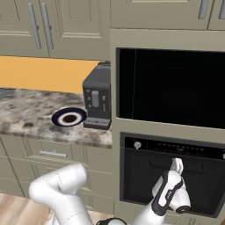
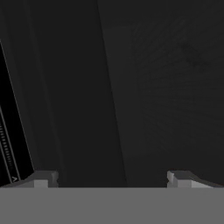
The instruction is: Take the fish from the oven and place it on the plate on the counter.
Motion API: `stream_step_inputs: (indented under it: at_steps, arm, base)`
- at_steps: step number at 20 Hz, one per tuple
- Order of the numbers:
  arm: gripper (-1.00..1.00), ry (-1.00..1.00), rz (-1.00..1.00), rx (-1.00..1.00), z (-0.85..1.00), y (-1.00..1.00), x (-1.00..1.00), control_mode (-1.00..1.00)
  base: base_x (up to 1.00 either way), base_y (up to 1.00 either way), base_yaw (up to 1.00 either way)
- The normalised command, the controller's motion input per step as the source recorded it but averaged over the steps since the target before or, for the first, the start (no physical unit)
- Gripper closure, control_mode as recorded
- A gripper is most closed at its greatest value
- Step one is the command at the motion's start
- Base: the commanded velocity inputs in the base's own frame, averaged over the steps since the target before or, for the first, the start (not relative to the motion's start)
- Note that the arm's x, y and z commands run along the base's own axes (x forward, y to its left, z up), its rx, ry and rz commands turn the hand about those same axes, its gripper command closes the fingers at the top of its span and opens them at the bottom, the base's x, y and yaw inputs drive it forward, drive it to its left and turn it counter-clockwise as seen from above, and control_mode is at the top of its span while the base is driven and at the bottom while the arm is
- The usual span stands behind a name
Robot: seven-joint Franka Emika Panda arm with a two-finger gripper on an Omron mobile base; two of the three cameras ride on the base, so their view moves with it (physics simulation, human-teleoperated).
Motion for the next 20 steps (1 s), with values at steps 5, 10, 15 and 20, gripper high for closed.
stream_step_inputs:
  at_steps: [5, 10, 15, 20]
  arm:
    - [1.0, 0.0, 0.0, 0.0, 0.0, 0.0, 0.0, -1.0]
    - [1.0, 0.0, 0.0, 0.0, 0.0, 0.0, 0.0, -1.0]
    - [1.0, 0.0, 0.0, 0.0, 0.0, 0.0, 0.0, -1.0]
    - [1.0, 0.0, 0.0, 0.0, -0.07, 0.0, -0.01, -1.0]
  base:
    - [0.0, 0.0, 0.0]
    - [0.0, 0.0, 0.0]
    - [0.0, 0.0, 0.0]
    - [0.0, 0.0, 0.0]
